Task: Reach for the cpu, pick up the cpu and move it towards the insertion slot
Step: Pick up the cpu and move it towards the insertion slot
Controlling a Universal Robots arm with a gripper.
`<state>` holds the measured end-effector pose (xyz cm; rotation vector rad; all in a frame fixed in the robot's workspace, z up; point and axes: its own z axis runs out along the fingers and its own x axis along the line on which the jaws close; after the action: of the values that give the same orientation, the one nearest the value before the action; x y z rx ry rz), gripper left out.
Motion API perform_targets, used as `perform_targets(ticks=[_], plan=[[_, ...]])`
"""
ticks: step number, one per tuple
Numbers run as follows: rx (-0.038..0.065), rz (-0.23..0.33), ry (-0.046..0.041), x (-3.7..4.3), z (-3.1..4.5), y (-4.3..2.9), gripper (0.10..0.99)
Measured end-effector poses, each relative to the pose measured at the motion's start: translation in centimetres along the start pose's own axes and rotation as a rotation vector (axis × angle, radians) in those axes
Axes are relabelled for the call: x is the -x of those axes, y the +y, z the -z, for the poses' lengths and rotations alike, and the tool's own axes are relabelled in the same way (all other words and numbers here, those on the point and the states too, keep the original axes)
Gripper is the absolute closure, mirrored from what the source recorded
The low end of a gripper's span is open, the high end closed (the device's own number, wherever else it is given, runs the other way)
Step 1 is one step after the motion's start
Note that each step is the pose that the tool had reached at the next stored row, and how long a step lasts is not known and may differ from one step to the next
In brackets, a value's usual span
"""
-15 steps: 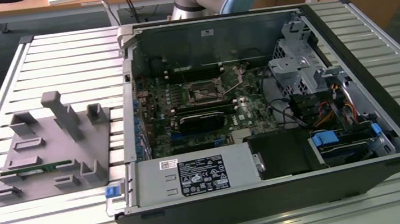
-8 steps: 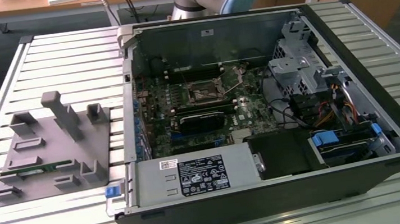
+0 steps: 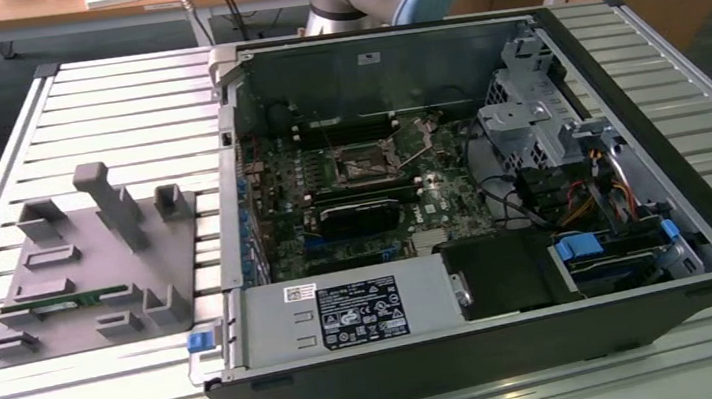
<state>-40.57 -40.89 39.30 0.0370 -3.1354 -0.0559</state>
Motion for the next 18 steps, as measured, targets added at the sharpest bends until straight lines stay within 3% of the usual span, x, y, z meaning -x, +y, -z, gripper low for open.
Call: perform_targets(ticks=[18], plan=[[0.0, 0.0, -0.0001, 3.29, 0.02, -0.08, 0.553]])
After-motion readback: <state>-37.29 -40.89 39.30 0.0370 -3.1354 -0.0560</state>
